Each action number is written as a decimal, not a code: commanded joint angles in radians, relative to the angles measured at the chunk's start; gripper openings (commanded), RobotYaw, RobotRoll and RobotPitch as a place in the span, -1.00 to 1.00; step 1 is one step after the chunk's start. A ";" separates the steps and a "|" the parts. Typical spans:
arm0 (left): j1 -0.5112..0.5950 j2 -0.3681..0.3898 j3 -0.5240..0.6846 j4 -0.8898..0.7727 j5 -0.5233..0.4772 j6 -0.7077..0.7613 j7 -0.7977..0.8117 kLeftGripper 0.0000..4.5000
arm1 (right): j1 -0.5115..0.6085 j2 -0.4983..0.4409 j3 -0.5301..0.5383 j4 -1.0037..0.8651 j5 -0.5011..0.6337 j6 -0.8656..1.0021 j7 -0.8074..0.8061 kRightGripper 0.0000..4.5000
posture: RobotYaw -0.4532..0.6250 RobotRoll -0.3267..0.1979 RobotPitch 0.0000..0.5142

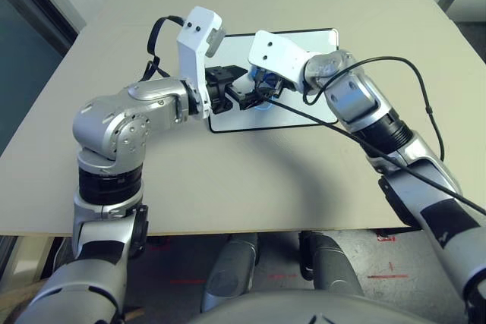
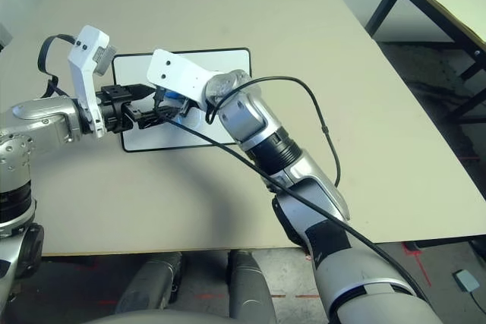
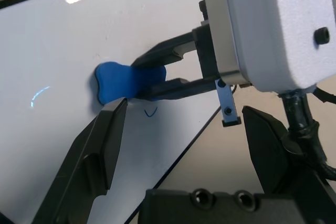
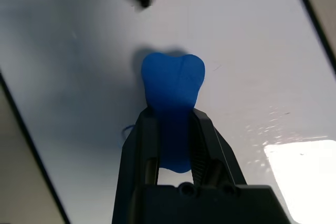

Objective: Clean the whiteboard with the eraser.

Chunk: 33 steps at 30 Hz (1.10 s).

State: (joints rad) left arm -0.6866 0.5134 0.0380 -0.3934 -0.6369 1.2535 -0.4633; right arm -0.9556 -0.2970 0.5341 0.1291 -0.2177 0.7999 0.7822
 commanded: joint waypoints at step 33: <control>-0.010 -0.001 -0.016 0.001 -0.003 -0.008 -0.011 1.00 | 0.098 -0.032 0.075 0.019 -0.039 0.068 0.011 -0.65 | 0.02 0.25 -0.38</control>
State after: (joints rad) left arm -0.6891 0.5097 0.0148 -0.3872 -0.6375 1.2546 -0.4717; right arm -0.9033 -0.3162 0.5418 0.1000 -0.2346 0.8346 0.7807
